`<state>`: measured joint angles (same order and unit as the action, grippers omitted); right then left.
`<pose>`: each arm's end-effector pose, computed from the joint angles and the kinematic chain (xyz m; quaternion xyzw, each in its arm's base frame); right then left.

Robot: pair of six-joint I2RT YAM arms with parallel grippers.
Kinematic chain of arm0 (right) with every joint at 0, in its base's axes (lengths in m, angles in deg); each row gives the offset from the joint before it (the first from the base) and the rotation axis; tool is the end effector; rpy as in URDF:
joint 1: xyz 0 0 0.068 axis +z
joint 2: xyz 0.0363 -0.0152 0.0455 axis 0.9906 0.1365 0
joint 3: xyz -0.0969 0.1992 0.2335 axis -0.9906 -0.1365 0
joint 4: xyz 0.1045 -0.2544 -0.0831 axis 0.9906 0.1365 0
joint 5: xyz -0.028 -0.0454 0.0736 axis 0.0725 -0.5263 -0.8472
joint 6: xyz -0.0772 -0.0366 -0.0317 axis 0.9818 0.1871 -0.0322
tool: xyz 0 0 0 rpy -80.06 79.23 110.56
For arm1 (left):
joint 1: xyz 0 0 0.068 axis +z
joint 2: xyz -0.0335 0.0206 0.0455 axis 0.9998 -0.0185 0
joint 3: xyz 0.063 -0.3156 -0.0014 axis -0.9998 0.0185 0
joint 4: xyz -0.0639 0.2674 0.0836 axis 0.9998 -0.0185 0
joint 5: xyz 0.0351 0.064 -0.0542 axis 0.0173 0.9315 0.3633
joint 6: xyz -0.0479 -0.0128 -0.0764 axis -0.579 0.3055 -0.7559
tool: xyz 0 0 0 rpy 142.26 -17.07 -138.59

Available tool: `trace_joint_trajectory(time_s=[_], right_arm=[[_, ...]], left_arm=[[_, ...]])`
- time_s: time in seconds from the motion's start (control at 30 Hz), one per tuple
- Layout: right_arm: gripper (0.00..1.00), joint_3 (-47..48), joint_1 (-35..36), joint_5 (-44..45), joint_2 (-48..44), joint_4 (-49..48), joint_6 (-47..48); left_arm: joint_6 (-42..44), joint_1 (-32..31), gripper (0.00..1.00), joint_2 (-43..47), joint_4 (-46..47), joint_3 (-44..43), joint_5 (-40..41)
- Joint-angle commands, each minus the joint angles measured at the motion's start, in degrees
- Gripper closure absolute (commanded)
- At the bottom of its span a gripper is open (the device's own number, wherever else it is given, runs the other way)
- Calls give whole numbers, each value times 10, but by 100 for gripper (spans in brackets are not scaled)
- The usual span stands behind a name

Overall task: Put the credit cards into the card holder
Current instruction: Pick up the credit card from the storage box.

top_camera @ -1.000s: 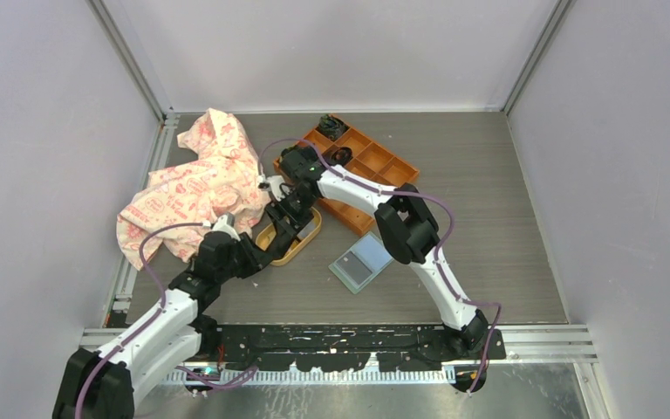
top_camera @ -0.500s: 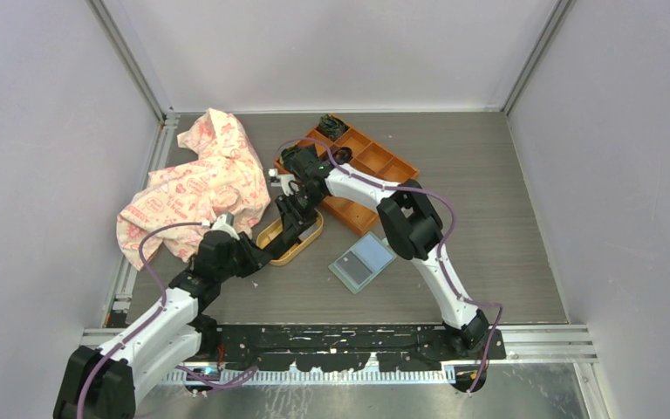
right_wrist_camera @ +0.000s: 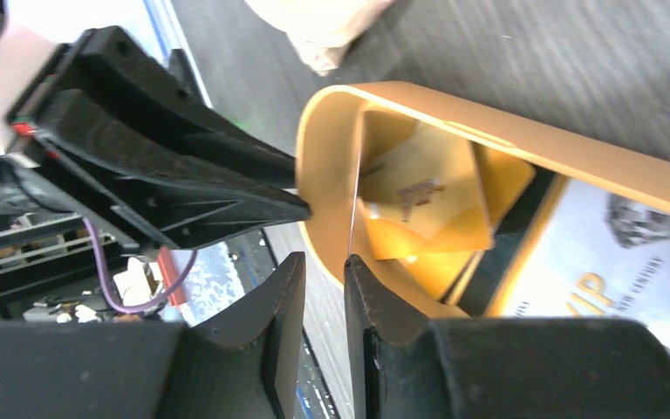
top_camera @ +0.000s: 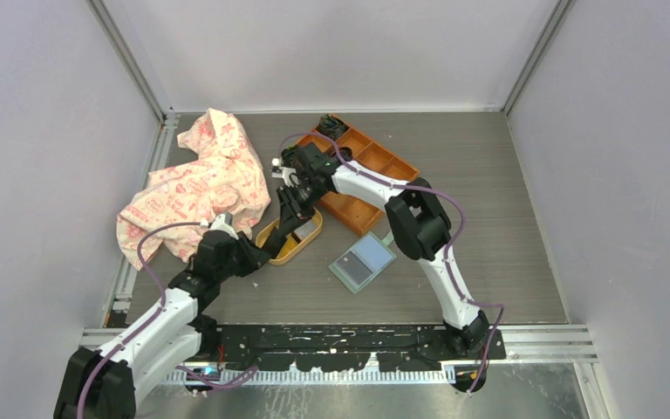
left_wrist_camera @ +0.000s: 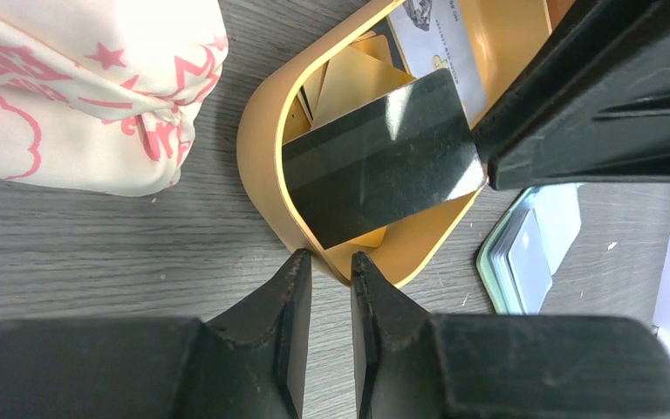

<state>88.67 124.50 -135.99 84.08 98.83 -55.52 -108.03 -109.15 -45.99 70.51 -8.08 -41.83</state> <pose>0.3736 0.4243 0.1732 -0.3217 0.8269 0.4612 0.0056 0.1727 -0.0728 0.1497 -0.1881 0.8704 -0.2918 0.3492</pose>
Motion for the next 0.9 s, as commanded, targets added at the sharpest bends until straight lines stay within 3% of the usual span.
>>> trace_joint_trajectory(time_s=[0.0,0.5,0.67,0.87], right_arm=[[71,-3,26,-44,-28,-52,-29],[62,20,46,26,9,-13,-6],[78,24,42,68,0,-7,1],[96,21,14,45,-39,-15,-1]], left_arm=[[5,-4,78,3,37,-23,-29],[4,-5,77,-16,55,-25,-39],[6,-4,74,-8,47,-28,-44],[9,-4,69,47,5,-31,-47]])
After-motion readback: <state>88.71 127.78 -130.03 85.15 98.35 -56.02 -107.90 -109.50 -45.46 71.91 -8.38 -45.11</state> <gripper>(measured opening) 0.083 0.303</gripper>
